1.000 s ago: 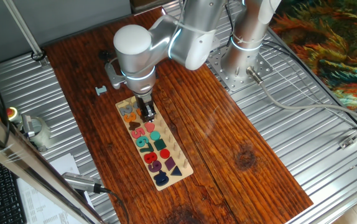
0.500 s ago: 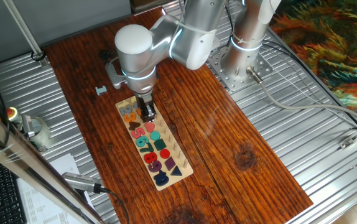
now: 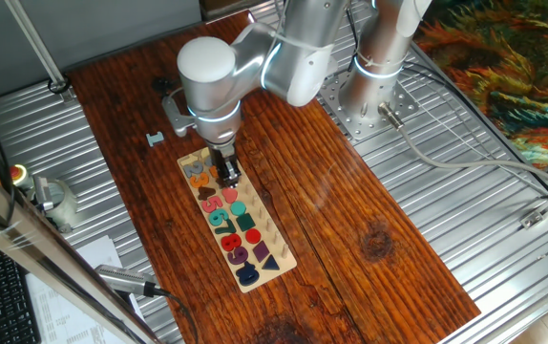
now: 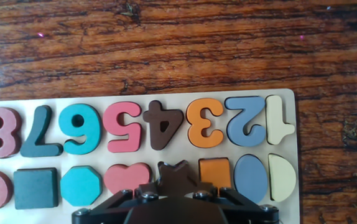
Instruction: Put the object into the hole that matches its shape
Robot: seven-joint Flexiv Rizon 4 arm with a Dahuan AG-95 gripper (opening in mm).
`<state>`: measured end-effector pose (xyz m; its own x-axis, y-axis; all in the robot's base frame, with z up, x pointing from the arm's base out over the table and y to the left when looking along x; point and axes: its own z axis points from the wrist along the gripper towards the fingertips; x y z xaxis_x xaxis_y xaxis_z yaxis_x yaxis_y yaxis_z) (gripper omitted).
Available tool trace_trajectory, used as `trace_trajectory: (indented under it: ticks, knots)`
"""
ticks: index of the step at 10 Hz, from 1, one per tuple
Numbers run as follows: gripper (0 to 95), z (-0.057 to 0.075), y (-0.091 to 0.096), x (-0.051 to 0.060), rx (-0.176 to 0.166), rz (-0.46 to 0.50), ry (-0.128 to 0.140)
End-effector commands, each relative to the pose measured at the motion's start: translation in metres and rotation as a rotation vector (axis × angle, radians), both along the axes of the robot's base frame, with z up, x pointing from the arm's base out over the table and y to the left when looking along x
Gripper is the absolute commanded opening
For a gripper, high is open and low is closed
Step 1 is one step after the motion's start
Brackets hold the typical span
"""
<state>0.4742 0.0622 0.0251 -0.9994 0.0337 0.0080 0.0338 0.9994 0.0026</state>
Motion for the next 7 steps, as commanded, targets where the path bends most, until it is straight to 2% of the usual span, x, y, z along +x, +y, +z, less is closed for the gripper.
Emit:
trace_trajectory:
  ticks: [1, 5, 7]
  knots:
    - [0.0, -0.0004, 0.0011, 0.0008, -0.002, -0.002, 0.001]
    - [0.0, 0.0041, -0.0058, 0.0009, -0.005, 0.009, 0.008]
    - [0.0, 0.0016, -0.0067, 0.0011, -0.003, 0.003, 0.006]
